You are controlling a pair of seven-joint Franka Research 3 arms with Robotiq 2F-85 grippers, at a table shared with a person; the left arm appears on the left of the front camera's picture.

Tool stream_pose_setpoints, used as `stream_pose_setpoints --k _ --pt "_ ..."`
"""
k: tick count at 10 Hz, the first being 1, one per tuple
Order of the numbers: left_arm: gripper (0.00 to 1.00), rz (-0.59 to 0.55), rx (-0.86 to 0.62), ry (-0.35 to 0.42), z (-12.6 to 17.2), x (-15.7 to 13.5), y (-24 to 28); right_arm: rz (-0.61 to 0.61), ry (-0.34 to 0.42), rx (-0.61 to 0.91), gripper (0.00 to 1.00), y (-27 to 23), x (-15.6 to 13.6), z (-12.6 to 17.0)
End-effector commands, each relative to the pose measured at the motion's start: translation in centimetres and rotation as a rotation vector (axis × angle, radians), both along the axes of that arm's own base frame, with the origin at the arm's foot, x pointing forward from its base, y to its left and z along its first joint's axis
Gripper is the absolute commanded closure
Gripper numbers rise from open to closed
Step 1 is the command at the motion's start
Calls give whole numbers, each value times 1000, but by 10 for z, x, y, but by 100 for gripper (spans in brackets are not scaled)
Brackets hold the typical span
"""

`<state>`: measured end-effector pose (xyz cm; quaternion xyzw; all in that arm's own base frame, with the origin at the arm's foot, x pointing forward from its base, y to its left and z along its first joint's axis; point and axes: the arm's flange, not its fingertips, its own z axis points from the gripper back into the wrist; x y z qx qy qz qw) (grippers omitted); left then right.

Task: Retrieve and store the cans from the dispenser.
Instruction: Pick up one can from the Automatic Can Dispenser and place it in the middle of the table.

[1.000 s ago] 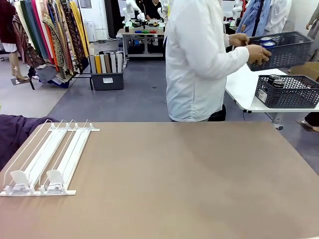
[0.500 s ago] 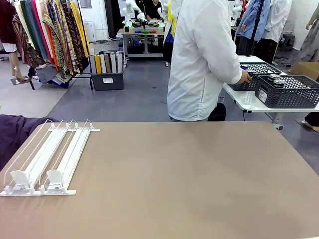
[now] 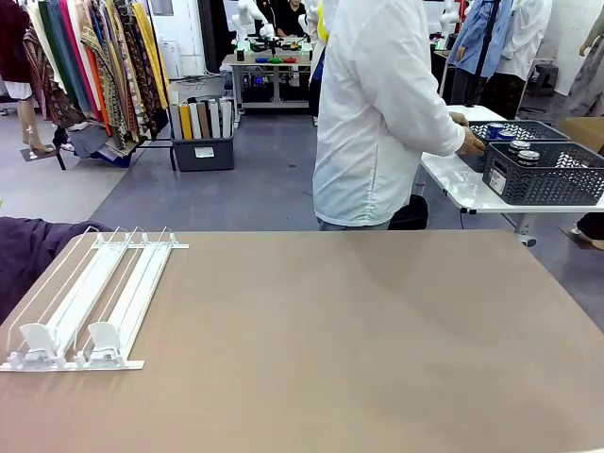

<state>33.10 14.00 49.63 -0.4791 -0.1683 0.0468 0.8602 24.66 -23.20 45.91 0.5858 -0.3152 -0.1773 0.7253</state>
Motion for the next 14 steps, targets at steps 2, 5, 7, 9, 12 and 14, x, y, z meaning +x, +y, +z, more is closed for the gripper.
stream_pose_setpoints --k 2,5,7,9,12,14 --pt "0 0 -23 -11 2 0 0 -9 -28 14 0 1 4 4" --pt "0 0 -23 -11 2 0 0 -9 -28 14 0 1 4 4" --pt "0 0 -23 -11 2 0 0 -9 -28 14 0 1 4 4" --pt "0 0 -23 -11 2 0 0 -9 -28 14 0 1 4 4" --pt "0 0 -23 -11 2 0 0 -9 -28 14 0 1 4 4" --pt "0 0 -23 -11 2 0 0 -9 -28 14 0 1 4 4"
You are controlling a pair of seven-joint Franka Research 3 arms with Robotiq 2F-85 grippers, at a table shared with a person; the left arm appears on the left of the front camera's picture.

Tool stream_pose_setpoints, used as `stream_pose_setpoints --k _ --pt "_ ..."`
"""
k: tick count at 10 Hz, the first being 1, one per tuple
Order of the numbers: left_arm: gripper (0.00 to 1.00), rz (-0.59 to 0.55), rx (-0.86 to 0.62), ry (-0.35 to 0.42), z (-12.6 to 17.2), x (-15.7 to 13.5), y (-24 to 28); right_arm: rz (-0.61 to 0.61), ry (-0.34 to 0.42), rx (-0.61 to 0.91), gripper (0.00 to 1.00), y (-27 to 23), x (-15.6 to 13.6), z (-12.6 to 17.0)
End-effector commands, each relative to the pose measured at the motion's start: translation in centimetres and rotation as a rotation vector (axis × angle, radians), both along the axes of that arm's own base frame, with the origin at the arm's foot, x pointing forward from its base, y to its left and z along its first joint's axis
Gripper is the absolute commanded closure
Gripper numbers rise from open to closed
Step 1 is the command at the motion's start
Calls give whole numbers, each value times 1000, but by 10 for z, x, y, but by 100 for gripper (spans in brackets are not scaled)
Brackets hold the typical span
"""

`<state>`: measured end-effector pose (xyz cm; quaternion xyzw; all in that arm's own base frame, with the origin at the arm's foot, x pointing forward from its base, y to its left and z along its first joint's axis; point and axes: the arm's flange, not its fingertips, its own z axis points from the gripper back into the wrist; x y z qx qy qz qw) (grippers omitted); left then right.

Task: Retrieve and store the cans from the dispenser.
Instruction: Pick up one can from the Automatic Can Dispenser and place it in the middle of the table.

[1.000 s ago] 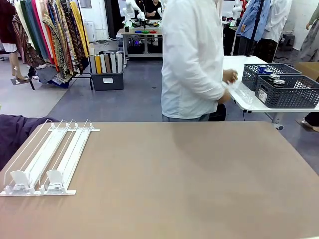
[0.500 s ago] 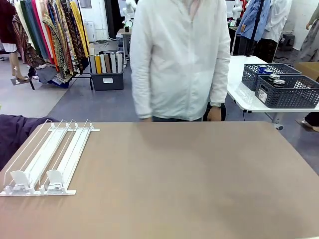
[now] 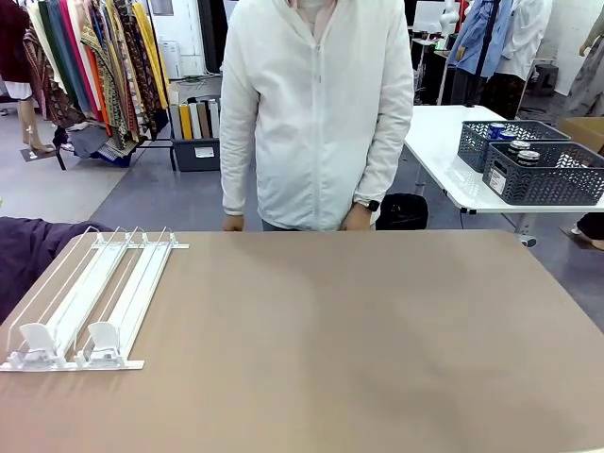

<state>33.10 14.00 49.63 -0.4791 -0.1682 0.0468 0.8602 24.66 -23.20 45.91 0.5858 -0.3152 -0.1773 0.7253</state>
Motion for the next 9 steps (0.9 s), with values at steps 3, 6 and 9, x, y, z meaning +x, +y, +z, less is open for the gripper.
stream_pose_setpoints --k 3,6,9 --pt "0 0 -22 -11 2 0 0 -9 -28 14 0 1 4 4" --pt "0 0 -22 -11 2 0 0 -9 -28 14 0 1 4 4" --pt "0 0 -22 -11 2 0 0 -9 -28 14 0 1 4 4"
